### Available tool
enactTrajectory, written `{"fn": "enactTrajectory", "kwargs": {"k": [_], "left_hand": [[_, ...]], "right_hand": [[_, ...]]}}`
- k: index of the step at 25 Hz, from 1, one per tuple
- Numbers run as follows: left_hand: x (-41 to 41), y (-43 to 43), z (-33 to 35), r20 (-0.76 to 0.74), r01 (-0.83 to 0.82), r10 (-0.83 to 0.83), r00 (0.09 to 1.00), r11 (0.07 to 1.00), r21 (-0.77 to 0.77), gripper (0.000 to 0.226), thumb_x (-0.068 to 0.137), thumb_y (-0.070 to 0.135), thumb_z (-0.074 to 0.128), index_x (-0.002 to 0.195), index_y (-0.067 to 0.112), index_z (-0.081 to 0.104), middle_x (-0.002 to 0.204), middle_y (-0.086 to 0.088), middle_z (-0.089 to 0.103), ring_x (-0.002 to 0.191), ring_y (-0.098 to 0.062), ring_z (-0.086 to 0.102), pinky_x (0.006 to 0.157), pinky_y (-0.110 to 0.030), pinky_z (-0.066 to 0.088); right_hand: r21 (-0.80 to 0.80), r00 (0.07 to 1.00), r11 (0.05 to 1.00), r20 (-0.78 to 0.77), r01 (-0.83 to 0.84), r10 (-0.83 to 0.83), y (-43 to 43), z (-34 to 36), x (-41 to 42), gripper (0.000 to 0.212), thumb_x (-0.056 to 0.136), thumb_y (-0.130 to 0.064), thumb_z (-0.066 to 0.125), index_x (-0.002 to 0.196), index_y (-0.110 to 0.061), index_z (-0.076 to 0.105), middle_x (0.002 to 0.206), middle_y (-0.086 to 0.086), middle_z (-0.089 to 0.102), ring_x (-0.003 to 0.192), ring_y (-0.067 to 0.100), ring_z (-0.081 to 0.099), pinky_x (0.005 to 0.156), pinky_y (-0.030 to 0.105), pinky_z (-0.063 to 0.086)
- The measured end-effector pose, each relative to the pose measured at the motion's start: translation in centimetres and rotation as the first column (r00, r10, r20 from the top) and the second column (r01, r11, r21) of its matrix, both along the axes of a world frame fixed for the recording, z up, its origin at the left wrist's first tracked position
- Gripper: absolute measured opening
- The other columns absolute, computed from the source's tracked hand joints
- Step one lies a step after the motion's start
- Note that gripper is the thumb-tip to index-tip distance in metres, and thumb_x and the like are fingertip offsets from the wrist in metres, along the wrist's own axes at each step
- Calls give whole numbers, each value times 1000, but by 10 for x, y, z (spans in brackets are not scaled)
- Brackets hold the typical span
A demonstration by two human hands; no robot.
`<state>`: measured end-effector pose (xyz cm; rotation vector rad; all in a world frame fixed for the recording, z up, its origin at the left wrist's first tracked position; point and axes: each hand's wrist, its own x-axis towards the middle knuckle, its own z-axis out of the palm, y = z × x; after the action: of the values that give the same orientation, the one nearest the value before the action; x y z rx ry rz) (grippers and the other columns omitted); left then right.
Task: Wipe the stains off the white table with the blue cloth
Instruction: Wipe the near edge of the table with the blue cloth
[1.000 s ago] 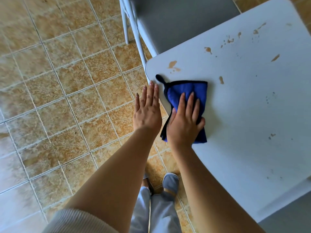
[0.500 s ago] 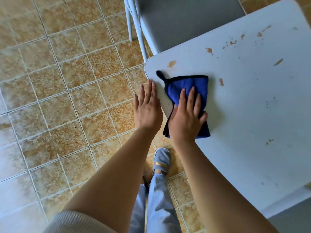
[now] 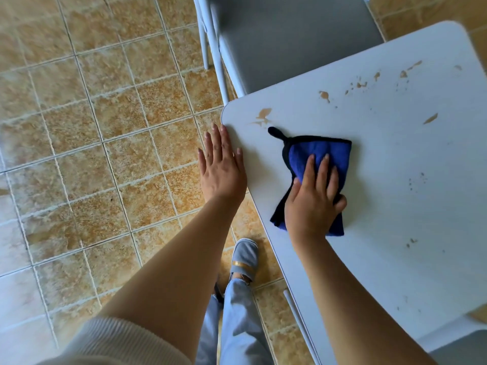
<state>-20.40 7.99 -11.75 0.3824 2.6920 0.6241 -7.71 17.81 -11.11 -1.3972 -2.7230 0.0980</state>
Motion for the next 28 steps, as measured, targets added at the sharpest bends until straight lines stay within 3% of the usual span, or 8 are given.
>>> {"fn": "enactTrajectory", "kwargs": {"k": [4, 8, 11, 15, 20, 24, 26, 28], "left_hand": [[-1, 6, -7, -32, -43, 43, 999, 999, -5, 56, 104, 37, 13, 154, 21, -5, 162, 4, -9, 148, -12, -12, 119, -33, -9], [2, 11, -8, -25, -85, 85, 996, 996, 0, 54, 104, 35, 12, 154, 22, -5, 162, 5, -9, 147, -11, -12, 120, -35, -7], [1, 9, -11, -42, -70, 69, 997, 998, -7, 57, 101, 39, 8, 153, 22, -7, 162, 4, -7, 148, -11, -11, 121, -37, -5], [1, 9, -13, -41, -68, 67, 997, 997, -28, 57, 101, 40, 7, 153, 22, -9, 162, 5, -9, 148, -11, -12, 121, -38, -5], [-1, 7, -13, -29, -56, 54, 998, 997, -51, 57, 102, 40, 8, 153, 23, -10, 162, 5, -12, 148, -11, -12, 121, -37, -5], [-1, 6, -11, -19, -44, 42, 999, 997, -63, 57, 102, 40, 9, 153, 24, -11, 162, 4, -12, 148, -11, -13, 121, -37, -6], [-3, 4, -11, -12, -32, 31, 999, 998, -59, 57, 103, 41, 9, 153, 24, -10, 161, 5, -12, 147, -11, -13, 121, -37, -6], [-4, 3, -11, -13, -17, 16, 1000, 998, -58, 57, 103, 42, 9, 153, 22, -10, 161, 5, -13, 147, -12, -14, 121, -38, -6]], "right_hand": [[-18, 996, 997, -59, -74, 73, -20, -3, -46, 48, 100, -34, 45, 147, -22, 44, 157, 5, 38, 141, 26, 41, 92, 48, 39], [13, 973, 973, -10, -232, 232, -34, -1, 9, 48, 102, -33, 43, 149, -24, 42, 158, 2, 36, 142, 22, 39, 95, 45, 38], [45, 995, 995, 23, -93, 92, 0, -4, 27, 47, 101, -33, 46, 147, -24, 45, 157, 1, 38, 140, 23, 42, 93, 44, 38], [-27, 995, 995, -15, 96, -97, 60, -6, -38, 52, 98, -34, 43, 148, -22, 42, 159, 3, 34, 144, 26, 35, 96, 51, 35], [-40, 982, 983, -80, -178, 174, 49, -8, -119, 51, 96, -32, 48, 146, -23, 46, 157, 3, 37, 143, 25, 37, 98, 52, 35], [25, 900, 901, -24, -434, 434, 20, -7, -73, 49, 99, -32, 43, 148, -26, 44, 157, -1, 39, 142, 22, 39, 95, 46, 36], [51, 900, 898, 11, -436, 436, 30, -6, -46, 49, 100, -32, 42, 148, -26, 43, 157, -1, 39, 142, 21, 39, 94, 44, 36], [36, 960, 960, 18, -279, 279, 44, -5, -44, 48, 99, -31, 45, 146, -25, 46, 156, 0, 40, 140, 22, 41, 92, 45, 38]]}}
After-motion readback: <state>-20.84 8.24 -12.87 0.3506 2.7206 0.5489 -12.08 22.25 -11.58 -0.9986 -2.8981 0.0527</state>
